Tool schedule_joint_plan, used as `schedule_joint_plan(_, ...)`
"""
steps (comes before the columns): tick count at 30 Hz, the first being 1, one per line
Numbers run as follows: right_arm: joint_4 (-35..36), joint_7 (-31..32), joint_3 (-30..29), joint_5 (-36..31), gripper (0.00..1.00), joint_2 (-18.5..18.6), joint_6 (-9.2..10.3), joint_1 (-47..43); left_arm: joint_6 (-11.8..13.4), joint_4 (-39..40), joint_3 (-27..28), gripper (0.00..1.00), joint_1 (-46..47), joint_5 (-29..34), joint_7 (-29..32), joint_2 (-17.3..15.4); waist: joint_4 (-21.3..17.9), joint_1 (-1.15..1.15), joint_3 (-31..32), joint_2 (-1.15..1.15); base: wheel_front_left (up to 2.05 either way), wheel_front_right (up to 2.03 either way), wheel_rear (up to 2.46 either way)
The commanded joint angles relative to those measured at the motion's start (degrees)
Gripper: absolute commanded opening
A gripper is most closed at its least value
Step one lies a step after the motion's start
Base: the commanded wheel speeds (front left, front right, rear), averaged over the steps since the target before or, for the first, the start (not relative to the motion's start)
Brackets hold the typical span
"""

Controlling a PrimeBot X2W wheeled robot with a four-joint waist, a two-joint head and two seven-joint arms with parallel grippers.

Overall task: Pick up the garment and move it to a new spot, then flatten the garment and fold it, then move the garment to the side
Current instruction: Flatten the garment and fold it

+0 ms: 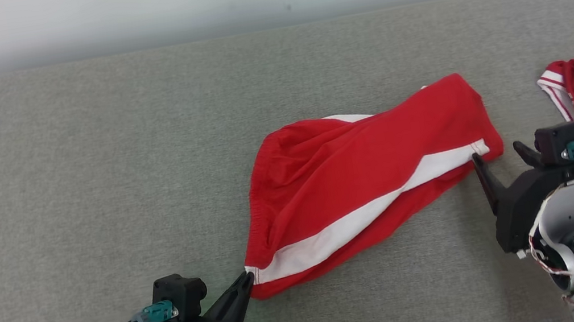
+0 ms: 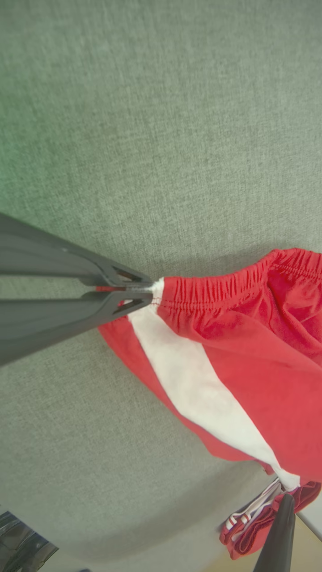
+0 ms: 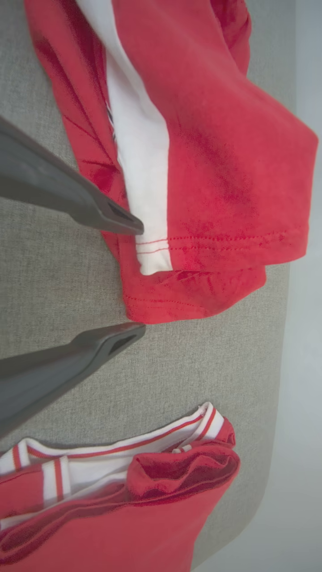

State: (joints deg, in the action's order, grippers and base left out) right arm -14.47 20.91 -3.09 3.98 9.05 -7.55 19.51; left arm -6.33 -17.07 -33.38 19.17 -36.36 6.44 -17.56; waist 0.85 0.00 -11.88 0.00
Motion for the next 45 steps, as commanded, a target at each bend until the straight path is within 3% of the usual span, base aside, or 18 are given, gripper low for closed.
schedule_joint_plan(1,-1.2,-1.0,0.1,-0.1,1.00,0.5,0.14,1.7,0.1,0.3,-0.1,0.00,0.9,0.2,-0.5,0.0,1.3,0.00,-0.9,0.00,0.00,0.00,0.00)
schedule_joint_plan(12,-7.4,-1.1,0.4,0.1,0.97,0.6,0.14,3.6,0.2,-0.3,-0.6,0.00,1.7,0.4,-2.4,0.5,3.1,0.00,-1.6,0.00,0.00,0.00,0.00)
schedule_joint_plan(15,-7.9,-1.5,0.5,0.7,0.76,0.6,0.14,3.7,0.2,-0.4,-0.5,0.00,1.7,0.3,-2.6,0.3,3.0,0.00,-1.6,0.00,0.00,0.00,0.00)
schedule_joint_plan(16,-8.1,-1.5,0.6,0.7,0.63,0.5,0.14,3.8,0.2,-0.4,-0.5,0.00,1.8,0.3,-2.7,0.2,2.9,0.00,-1.5,0.00,0.00,0.00,0.00)
schedule_joint_plan(17,-8.1,-1.5,0.6,0.7,0.63,0.5,0.14,3.8,0.2,-0.4,-0.5,0.00,1.8,0.3,-2.7,0.2,2.9,0.00,-1.5,0.00,0.00,0.00,0.00)
schedule_joint_plan(18,-8.3,-1.5,0.7,0.8,0.51,0.5,0.14,3.9,0.3,-0.4,-0.4,0.00,1.8,0.3,-2.7,0.2,2.9,0.00,-1.6,0.00,0.00,0.00,0.00)
schedule_joint_plan(20,-8.7,-1.5,0.7,1.0,0.35,0.4,0.14,4.0,0.4,-0.4,-0.4,0.00,1.9,0.2,-2.8,0.1,2.8,0.00,-1.5,0.00,0.00,0.00,0.00)
schedule_joint_plan(25,-9.3,-1.8,0.9,1.3,0.17,0.4,0.14,4.1,0.8,-0.2,-0.3,0.00,2.1,0.3,-3.5,0.0,2.6,0.00,-1.5,0.00,0.00,0.00,0.00)
schedule_joint_plan(27,-9.1,-2.1,1.3,1.5,0.00,0.6,0.14,4.0,1.0,0.3,-0.1,0.00,2.2,0.6,-4.5,-0.1,2.5,0.00,-1.4,0.00,0.00,0.00,0.00)
schedule_joint_plan(32,-4.7,-3.1,2.7,6.1,0.00,0.1,0.14,2.2,0.4,4.0,2.0,0.00,2.0,-1.0,-10.2,0.3,2.4,0.00,-0.3,0.00,0.00,0.00,0.00)
schedule_joint_plan(37,6.1,-1.9,5.0,15.6,0.00,2.1,0.14,-0.2,-0.2,12.1,8.2,0.00,1.7,-6.2,-16.6,-0.3,1.6,0.00,1.3,0.00,0.00,0.00,0.00)
schedule_joint_plan(45,22.3,4.0,1.6,24.3,0.00,5.7,0.14,0.4,0.5,25.7,17.3,0.00,6.5,-14.8,-14.8,-4.0,-0.9,0.00,3.6,0.00,0.00,0.00,0.00)
